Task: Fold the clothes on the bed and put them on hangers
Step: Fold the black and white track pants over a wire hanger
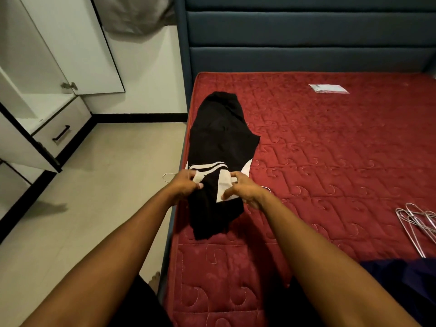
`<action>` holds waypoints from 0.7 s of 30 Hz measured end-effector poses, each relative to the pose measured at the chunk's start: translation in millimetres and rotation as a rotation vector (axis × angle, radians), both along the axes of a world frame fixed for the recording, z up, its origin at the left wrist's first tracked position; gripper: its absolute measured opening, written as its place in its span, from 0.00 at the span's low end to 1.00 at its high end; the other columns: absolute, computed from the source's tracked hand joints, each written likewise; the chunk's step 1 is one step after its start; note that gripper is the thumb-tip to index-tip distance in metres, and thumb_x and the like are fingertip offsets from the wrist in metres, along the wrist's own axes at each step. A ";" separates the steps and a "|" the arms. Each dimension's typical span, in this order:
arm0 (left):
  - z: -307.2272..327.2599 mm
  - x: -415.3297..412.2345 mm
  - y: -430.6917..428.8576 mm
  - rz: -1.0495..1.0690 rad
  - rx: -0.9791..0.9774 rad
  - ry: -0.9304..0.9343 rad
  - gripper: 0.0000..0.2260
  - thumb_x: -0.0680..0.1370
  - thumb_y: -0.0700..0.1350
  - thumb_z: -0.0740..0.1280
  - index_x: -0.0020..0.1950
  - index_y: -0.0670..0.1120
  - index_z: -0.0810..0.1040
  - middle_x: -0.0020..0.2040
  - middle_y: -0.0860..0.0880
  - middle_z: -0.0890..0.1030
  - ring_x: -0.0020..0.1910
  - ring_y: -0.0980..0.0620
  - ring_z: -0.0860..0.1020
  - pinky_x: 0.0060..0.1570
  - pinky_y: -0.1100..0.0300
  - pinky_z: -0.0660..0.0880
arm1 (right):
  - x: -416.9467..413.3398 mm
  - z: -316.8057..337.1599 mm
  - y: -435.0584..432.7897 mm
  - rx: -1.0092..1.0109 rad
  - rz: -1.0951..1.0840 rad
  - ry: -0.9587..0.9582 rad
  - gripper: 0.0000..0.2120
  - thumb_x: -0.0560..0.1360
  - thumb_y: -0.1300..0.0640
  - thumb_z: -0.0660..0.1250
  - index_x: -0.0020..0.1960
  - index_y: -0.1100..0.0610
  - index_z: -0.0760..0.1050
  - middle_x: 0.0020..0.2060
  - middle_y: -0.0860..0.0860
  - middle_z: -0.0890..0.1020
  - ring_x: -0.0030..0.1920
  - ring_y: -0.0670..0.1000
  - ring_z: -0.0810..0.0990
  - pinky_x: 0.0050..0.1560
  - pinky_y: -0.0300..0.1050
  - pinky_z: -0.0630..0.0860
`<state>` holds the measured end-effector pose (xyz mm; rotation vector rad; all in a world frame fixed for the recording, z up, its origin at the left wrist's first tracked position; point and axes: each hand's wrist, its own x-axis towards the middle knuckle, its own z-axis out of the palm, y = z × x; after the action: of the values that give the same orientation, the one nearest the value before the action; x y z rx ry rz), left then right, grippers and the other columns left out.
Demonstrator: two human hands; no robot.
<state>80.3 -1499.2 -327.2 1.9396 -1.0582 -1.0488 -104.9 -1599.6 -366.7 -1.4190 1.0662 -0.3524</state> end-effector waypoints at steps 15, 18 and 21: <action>-37.5 7.6 -9.5 0.733 -0.284 -0.344 0.05 0.77 0.38 0.65 0.47 0.44 0.81 0.46 0.44 0.84 0.46 0.42 0.82 0.47 0.54 0.78 | 29.6 -11.5 -21.2 -0.861 0.126 0.110 0.12 0.68 0.64 0.72 0.47 0.51 0.86 0.42 0.45 0.82 0.38 0.44 0.79 0.44 0.41 0.77; -58.4 -4.5 6.9 0.749 -0.059 -0.282 0.11 0.76 0.50 0.68 0.42 0.42 0.83 0.44 0.41 0.85 0.46 0.39 0.82 0.48 0.50 0.78 | 39.3 -24.7 -9.4 -0.870 0.318 0.284 0.22 0.69 0.61 0.74 0.63 0.51 0.80 0.51 0.49 0.79 0.45 0.51 0.82 0.47 0.47 0.80; -54.7 -7.5 4.4 0.674 0.070 -0.270 0.19 0.74 0.58 0.73 0.45 0.42 0.84 0.45 0.41 0.85 0.47 0.38 0.83 0.45 0.52 0.77 | 45.9 -28.9 -4.7 -0.980 0.345 0.450 0.27 0.70 0.60 0.74 0.69 0.51 0.75 0.59 0.53 0.76 0.56 0.60 0.79 0.51 0.52 0.78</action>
<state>72.9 -1494.8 -381.8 2.2949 -0.4235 -0.4608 -59.0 -1604.4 -395.5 -2.6135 1.0024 -0.3194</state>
